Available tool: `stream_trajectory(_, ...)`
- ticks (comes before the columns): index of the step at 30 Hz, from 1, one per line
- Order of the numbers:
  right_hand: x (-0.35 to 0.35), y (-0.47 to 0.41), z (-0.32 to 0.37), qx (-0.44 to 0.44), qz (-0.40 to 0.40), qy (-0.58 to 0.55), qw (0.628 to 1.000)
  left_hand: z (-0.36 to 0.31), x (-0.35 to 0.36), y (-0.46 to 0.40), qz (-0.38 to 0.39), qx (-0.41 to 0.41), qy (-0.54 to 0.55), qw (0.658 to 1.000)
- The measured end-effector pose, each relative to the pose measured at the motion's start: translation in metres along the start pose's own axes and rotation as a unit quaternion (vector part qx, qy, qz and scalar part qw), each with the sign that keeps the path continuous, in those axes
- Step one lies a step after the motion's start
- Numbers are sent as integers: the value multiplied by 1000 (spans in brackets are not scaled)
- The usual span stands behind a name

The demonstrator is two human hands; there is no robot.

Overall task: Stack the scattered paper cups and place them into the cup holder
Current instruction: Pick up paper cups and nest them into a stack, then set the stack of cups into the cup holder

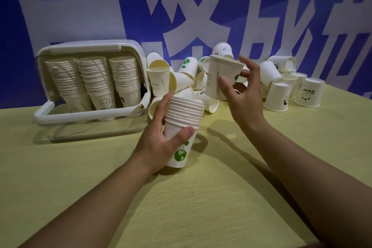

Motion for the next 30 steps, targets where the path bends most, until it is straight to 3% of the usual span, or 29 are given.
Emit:
stream_trajectory(7,5,29,46,-42,80,-78,993,-14,10,5,52,22,-74,996)
stream_trajectory(13,26,46,58,-11,151,-29,988,-28,-5,8,-36,70,-30,996)
stream_trajectory(19,51,62,70,28,218,-29,975,-23,-30,10,-67,48,-33,996)
stream_trajectory(24,75,68,90,10,273,-10,962,-23,-69,24,-121,25,-51,991)
stream_trajectory(30,128,88,121,45,347,-77,934,-35,-131,43,-180,27,-114,977)
Point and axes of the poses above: each hand's wrist, its own y-axis away from the middle knuckle, its own x-axis out of the palm, z = x × y, the point moved 5 cm from there along -y, towards the middle knuckle, and after that the axes turned 15 degrees about y, right-handed, at the moved point
